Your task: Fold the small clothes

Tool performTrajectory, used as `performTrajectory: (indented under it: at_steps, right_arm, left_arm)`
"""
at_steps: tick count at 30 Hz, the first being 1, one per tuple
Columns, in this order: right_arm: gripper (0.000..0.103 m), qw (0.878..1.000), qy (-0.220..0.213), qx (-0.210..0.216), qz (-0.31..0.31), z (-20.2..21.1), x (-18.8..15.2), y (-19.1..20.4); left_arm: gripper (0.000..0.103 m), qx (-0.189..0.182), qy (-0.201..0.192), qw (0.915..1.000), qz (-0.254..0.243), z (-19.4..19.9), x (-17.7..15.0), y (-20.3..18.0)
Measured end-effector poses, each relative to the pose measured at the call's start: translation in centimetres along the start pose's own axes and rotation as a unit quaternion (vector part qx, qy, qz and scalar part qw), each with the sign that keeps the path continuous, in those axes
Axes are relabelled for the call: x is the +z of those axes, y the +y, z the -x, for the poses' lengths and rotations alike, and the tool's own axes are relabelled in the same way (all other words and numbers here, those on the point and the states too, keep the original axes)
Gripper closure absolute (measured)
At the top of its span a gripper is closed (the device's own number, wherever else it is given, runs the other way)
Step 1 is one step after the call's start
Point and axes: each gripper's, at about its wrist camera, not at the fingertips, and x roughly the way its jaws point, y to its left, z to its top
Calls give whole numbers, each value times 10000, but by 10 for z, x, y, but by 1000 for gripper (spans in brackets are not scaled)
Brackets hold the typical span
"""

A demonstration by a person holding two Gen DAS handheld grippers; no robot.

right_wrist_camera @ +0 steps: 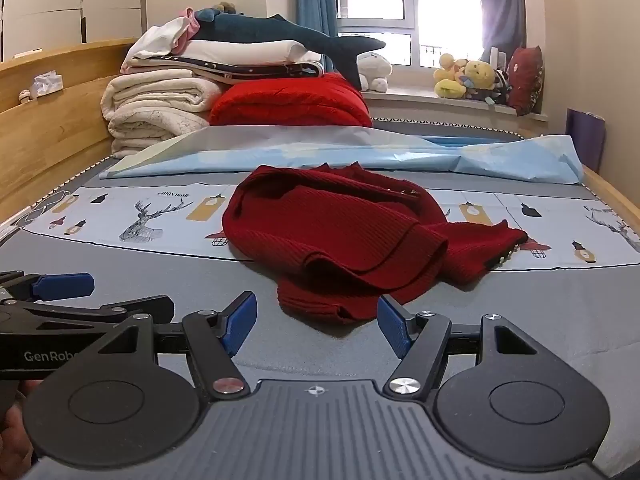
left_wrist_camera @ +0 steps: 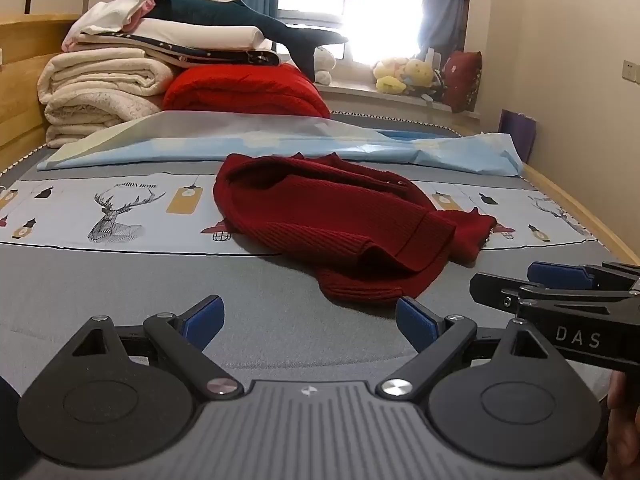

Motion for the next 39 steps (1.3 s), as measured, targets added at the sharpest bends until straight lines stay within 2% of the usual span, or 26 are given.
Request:
performTrajectory:
  at_steps: [39]
  right_arm:
    - [35,10000,10,26,-11,-2,0,2]
  left_arm:
    - [8,-5,5,10000,16,-1,-4,6]
